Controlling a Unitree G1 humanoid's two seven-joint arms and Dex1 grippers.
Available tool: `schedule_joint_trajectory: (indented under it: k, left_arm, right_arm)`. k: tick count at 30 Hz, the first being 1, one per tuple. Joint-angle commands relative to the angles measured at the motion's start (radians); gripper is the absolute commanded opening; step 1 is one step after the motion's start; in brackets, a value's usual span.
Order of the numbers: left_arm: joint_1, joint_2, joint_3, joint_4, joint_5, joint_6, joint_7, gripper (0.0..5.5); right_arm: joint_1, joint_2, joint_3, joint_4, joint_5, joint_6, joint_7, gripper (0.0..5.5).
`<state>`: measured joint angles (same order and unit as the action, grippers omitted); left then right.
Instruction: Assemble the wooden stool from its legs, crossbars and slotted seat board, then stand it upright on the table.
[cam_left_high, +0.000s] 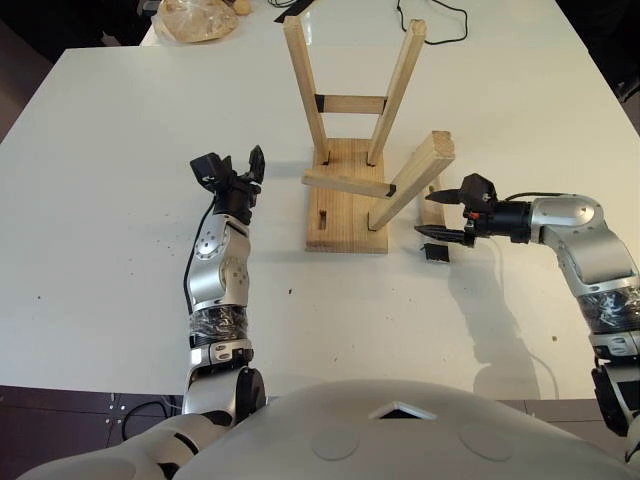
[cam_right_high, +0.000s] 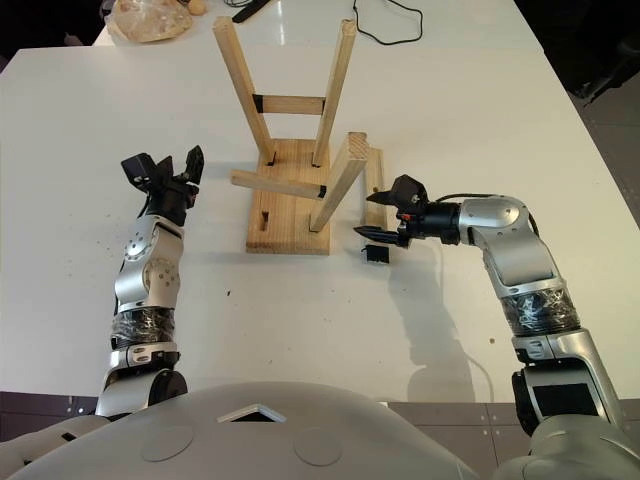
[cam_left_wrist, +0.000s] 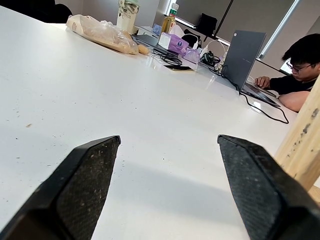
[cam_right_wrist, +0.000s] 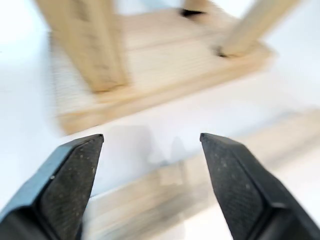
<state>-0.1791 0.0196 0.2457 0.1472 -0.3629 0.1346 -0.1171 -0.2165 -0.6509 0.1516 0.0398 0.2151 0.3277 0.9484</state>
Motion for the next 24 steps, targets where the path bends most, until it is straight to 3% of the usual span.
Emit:
schedule_joint_trajectory:
  k: [1, 7, 12, 18, 24]
  left_arm:
    - [0.005, 0.005, 0.001, 0.020, 0.016, -0.008, 0.010, 3.62]
    - [0.008, 0.005, -0.006, 0.034, 0.034, -0.020, 0.011, 3.62]
    - [0.022, -0.006, -0.004, 0.027, 0.038, -0.030, 0.019, 3.62]
    - [0.035, -0.012, -0.007, 0.024, 0.039, -0.037, 0.018, 3.62]
    - [0.042, -0.011, 0.002, 0.025, 0.042, -0.042, 0.025, 3.62]
  right_arm:
    - [0.062, 0.032, 0.034, -0.053, -0.088, -0.030, -0.098, 3.55]
    - [0.066, -0.016, 0.025, 0.046, -0.194, -0.126, -0.139, 3.55]
    - [0.079, -0.031, -0.037, 0.058, -0.155, -0.156, -0.127, 3.55]
    - [0.078, 0.044, -0.165, 0.023, -0.022, 0.005, -0.205, 3.55]
    - [0.120, 0.051, -0.166, 0.075, -0.018, 0.171, -0.247, 3.55]
